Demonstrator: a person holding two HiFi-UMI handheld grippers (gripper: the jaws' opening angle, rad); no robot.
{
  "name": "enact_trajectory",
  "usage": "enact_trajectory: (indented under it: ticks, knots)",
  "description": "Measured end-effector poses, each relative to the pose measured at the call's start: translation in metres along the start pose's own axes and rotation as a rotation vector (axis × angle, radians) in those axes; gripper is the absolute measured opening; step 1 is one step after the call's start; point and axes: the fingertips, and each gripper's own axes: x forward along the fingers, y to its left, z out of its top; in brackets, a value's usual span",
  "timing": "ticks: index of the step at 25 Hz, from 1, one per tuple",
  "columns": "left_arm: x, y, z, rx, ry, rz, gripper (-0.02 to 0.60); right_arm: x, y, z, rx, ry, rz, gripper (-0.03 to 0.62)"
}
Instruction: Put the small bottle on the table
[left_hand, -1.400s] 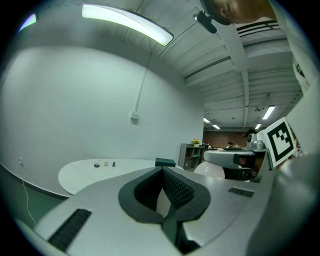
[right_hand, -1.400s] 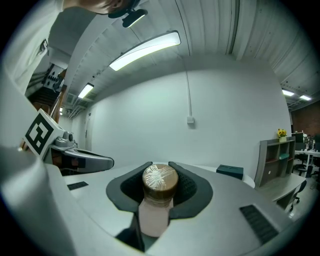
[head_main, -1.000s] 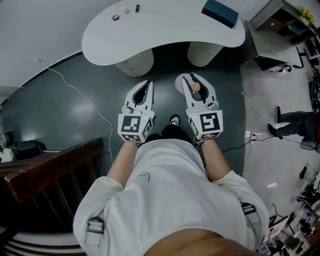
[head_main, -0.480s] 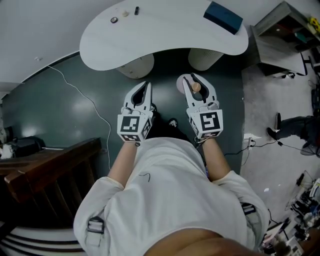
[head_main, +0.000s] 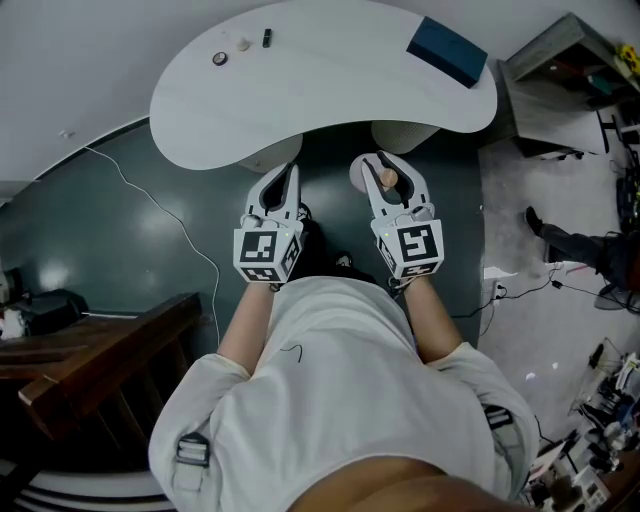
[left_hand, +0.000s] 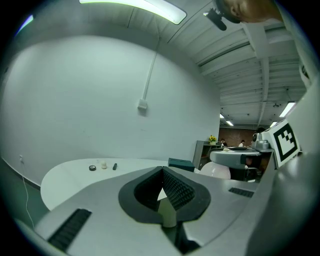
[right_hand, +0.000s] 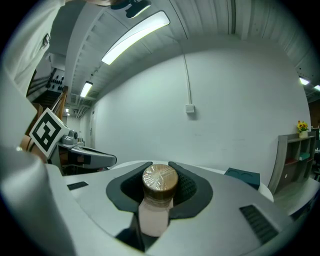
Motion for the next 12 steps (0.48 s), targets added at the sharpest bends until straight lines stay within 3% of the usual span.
enact_trajectory:
  ticks: [12]
  knots:
    - [0.106, 0.101, 0.023, -0.007, 0.057, -0.09, 0.012, 0.13, -0.026, 0.019, 0.023, 0.055, -0.08, 0.096]
